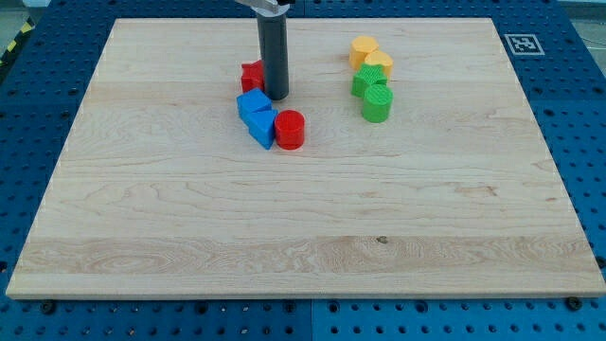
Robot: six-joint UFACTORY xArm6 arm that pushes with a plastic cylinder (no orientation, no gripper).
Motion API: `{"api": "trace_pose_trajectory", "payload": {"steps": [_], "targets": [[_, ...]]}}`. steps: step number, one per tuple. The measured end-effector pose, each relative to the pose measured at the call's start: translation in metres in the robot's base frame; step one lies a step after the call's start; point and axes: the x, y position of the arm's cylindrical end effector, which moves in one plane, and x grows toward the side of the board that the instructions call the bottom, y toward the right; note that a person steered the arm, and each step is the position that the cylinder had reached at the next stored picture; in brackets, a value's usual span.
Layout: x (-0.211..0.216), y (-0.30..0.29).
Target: Push the red circle below the blue cube
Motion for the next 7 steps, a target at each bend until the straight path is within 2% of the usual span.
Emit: {"api": "trace_pose_trajectory", "payload": {"steps": [1, 4, 6, 7], "targets": [[0.01, 0.021], [0.083, 0.021], [0.089, 0.033], [0.097, 0.064]]}}
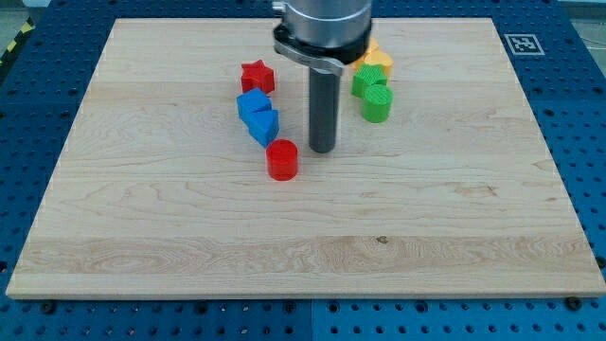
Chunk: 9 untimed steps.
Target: Push the red circle below the blue cube
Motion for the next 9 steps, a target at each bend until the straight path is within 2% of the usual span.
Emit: {"api": "trace_pose_trajectory", "payload": {"steps": [1, 2, 4, 6, 8, 9], "targets": [[0.029, 0.01], [0.042, -0.004], [0.041, -0.057], [0.057, -0.064], [0.025, -0.075], [0.026, -0.075]]}}
